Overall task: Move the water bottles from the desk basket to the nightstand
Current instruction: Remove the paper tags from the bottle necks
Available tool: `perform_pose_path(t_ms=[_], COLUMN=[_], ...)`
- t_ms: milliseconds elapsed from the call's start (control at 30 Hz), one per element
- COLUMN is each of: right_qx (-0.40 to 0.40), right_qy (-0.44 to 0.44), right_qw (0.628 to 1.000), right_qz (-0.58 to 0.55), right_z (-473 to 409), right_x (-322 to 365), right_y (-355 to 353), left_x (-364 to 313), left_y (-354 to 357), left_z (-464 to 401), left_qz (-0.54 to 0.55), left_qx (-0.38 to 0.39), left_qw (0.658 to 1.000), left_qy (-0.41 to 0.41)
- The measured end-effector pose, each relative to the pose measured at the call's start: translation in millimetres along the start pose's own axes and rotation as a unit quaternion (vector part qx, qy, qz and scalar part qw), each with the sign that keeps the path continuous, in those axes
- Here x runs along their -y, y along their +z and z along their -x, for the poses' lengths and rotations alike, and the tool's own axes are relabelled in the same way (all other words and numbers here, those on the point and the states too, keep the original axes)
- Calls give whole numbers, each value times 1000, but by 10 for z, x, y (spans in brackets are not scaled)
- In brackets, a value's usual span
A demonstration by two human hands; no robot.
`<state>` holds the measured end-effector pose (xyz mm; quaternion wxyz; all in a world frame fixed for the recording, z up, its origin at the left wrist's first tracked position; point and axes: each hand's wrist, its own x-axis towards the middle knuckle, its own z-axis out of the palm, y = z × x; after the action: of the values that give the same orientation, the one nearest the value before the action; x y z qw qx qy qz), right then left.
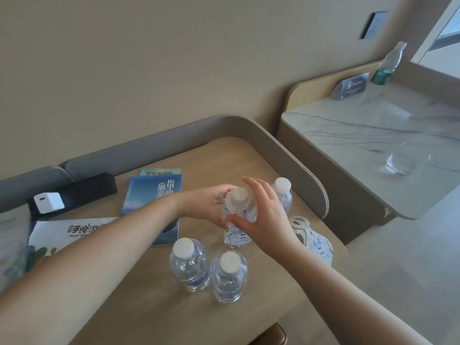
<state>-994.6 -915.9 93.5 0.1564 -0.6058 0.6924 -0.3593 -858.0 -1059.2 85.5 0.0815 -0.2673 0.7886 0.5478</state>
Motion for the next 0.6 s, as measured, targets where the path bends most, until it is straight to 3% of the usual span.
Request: perform_pose_path(t_ms=[233, 600], right_qx=[-5, 18], right_qy=[9, -23], right_qw=[1000, 998], right_qz=[-23, -51], right_z=[-74, -260], right_x=[-65, 81], right_y=[219, 466], left_x=[174, 439], left_y=[141, 51], left_z=[-47, 269], left_qz=[92, 100], left_qx=[-61, -149], left_qw=[993, 983], left_qy=[46, 47])
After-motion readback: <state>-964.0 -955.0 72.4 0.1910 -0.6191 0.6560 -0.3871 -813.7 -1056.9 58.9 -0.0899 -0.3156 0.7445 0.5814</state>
